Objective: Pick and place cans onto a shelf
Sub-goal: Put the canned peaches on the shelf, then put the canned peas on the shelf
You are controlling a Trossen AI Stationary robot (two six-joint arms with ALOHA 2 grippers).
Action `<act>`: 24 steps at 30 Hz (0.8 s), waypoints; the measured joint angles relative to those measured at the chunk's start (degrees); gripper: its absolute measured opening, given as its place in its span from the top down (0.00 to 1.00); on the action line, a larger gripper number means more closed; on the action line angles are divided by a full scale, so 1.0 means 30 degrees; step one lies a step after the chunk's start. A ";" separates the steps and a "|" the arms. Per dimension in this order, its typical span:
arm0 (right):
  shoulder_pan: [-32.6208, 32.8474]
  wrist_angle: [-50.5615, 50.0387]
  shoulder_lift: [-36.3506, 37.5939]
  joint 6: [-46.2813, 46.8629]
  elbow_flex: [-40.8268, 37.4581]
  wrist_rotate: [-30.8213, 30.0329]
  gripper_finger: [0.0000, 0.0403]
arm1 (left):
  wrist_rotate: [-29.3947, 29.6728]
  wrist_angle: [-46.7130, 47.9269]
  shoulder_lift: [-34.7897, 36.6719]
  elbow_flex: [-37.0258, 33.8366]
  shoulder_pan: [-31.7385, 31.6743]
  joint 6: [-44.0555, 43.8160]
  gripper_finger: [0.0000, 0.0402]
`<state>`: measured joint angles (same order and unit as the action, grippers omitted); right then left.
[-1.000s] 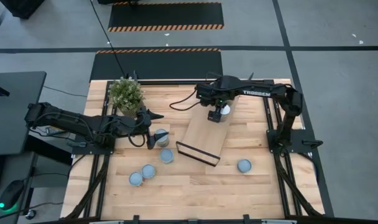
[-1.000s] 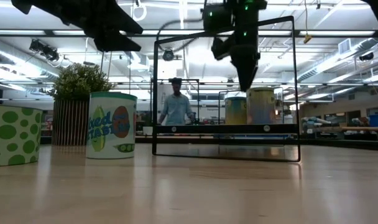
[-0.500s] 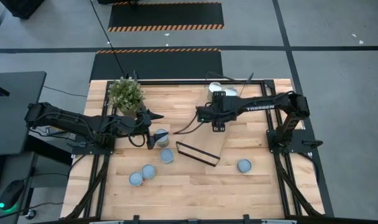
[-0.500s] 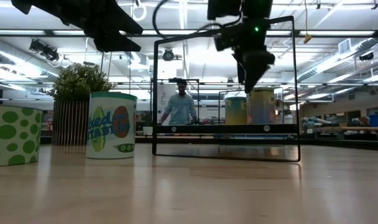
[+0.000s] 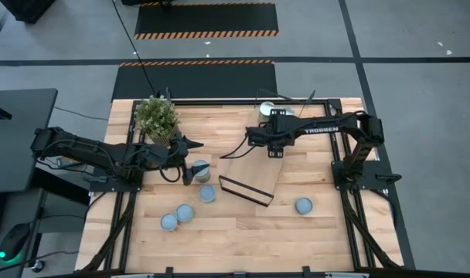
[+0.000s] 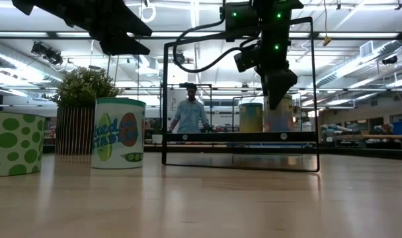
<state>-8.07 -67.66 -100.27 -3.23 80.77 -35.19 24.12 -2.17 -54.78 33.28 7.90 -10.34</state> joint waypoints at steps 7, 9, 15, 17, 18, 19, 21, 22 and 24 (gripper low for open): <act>-0.0546 -0.0055 0.0000 -0.0353 0.0000 -0.0080 0.11 | 0.0000 0.0107 0.0004 0.0006 0.0000 -0.0002 0.03; -0.0650 -0.0117 0.0000 -0.0434 0.0000 -0.0083 0.11 | 0.0000 0.0107 -0.0002 0.0005 0.0000 -0.0002 0.03; -0.0591 0.0024 0.0061 -0.0509 0.0000 -0.0135 0.11 | 0.0000 0.0103 -0.0002 0.0004 0.0000 0.0199 0.03; -0.0140 0.0435 0.0378 -0.0216 -0.0007 0.0293 0.11 | 0.0007 0.0101 -0.0002 0.0004 0.0000 0.0768 0.03; 0.0150 0.0670 0.0640 -0.0062 -0.0007 0.0542 0.11 | 0.0004 0.0111 0.0000 0.0002 0.0000 0.1185 0.03; 0.0430 0.0983 0.0926 0.0054 0.0000 0.0795 0.11 | 0.0007 0.0107 0.0001 0.0004 0.0000 0.1536 0.03; 0.1030 0.1708 0.1514 0.0453 -0.0007 0.1231 0.11 | 0.0009 0.0095 -0.0002 0.0006 0.0000 0.2163 0.03; 0.1350 0.2186 0.1879 0.0676 -0.0076 0.1247 0.11 | 0.0004 0.0065 0.0003 0.0005 0.0000 0.2307 0.03; 0.2054 0.3152 0.2840 0.0986 -0.0546 0.1038 0.11 | 0.0007 -0.0003 0.0005 0.0000 -0.0007 0.2751 0.03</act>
<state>-1.91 -58.20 -91.75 -0.27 79.13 -32.08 24.14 -2.17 -54.76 33.28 7.88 -2.09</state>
